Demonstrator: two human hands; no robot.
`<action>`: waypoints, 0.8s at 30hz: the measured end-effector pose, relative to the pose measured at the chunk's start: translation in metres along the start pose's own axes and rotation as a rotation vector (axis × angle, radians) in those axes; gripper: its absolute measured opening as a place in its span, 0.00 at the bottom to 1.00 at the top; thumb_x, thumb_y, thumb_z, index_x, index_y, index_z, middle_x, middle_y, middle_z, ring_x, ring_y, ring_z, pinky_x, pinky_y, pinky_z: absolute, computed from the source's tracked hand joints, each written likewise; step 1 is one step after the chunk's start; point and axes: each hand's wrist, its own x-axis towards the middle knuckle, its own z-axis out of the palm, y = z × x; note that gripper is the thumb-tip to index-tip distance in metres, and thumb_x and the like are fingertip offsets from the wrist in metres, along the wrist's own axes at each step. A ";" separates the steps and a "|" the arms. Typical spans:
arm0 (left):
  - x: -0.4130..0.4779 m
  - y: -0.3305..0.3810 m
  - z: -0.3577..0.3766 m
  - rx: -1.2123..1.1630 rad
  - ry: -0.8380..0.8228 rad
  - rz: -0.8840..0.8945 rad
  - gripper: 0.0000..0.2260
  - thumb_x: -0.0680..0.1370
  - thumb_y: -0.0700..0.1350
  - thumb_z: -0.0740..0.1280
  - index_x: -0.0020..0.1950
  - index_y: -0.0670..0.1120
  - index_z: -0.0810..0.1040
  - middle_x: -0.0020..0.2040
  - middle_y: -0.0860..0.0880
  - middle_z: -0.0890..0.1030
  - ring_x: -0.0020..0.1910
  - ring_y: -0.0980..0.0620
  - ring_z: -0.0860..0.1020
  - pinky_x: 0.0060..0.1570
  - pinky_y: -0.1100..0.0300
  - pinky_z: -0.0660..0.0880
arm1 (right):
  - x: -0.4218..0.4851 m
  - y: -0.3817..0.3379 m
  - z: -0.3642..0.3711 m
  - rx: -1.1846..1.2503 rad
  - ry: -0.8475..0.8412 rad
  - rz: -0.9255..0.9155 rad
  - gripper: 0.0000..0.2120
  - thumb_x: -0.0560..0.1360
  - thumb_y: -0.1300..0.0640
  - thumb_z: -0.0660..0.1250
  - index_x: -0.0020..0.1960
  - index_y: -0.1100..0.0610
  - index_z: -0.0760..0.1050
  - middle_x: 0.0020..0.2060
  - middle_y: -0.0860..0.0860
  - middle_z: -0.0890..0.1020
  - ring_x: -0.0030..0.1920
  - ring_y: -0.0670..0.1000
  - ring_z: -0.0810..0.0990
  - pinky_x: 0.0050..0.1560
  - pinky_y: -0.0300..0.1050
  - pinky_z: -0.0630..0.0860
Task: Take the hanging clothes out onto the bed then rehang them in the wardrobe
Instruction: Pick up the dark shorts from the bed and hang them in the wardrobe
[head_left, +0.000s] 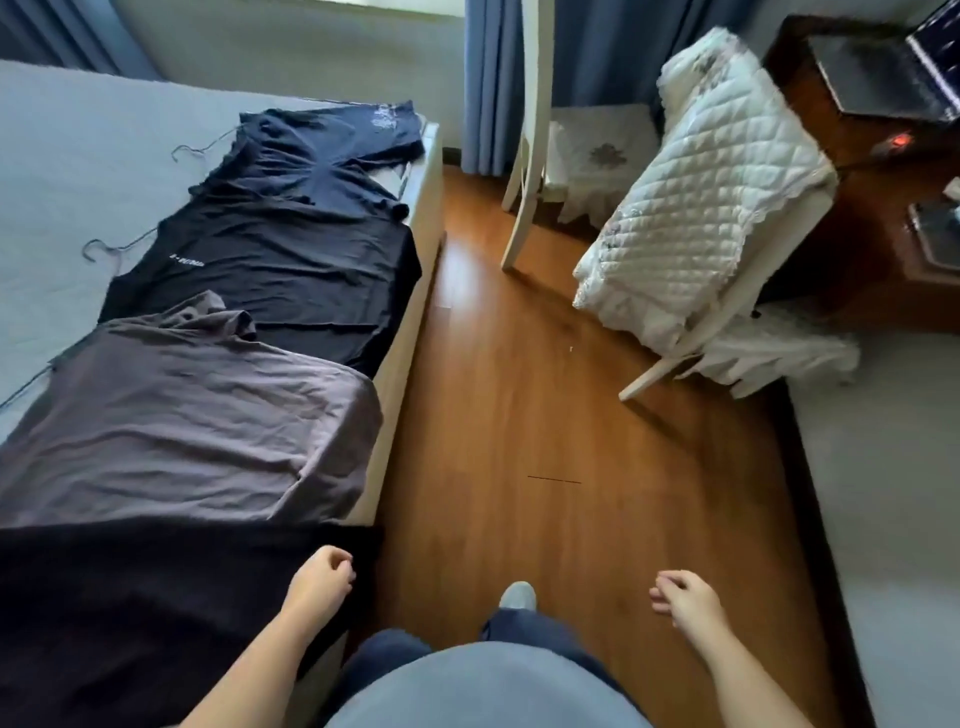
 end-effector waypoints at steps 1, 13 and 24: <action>0.006 0.022 0.013 0.066 -0.021 0.049 0.07 0.76 0.37 0.58 0.46 0.44 0.75 0.40 0.44 0.80 0.40 0.45 0.78 0.46 0.54 0.74 | 0.009 -0.003 -0.015 0.036 0.021 0.029 0.08 0.78 0.65 0.58 0.54 0.66 0.72 0.44 0.60 0.78 0.38 0.56 0.76 0.33 0.42 0.69; 0.102 0.115 -0.012 -0.173 0.185 -0.150 0.07 0.77 0.35 0.58 0.50 0.38 0.75 0.43 0.38 0.79 0.36 0.44 0.75 0.38 0.55 0.73 | 0.127 -0.164 0.001 -0.046 -0.045 -0.002 0.07 0.77 0.62 0.58 0.52 0.61 0.73 0.45 0.59 0.78 0.42 0.55 0.76 0.32 0.39 0.65; 0.276 0.296 -0.080 -0.518 0.181 -0.244 0.09 0.79 0.37 0.55 0.51 0.36 0.73 0.43 0.39 0.76 0.33 0.51 0.73 0.31 0.61 0.70 | 0.221 -0.462 0.098 -0.578 -0.256 -0.303 0.02 0.75 0.61 0.63 0.47 0.57 0.74 0.44 0.57 0.80 0.43 0.53 0.77 0.44 0.43 0.74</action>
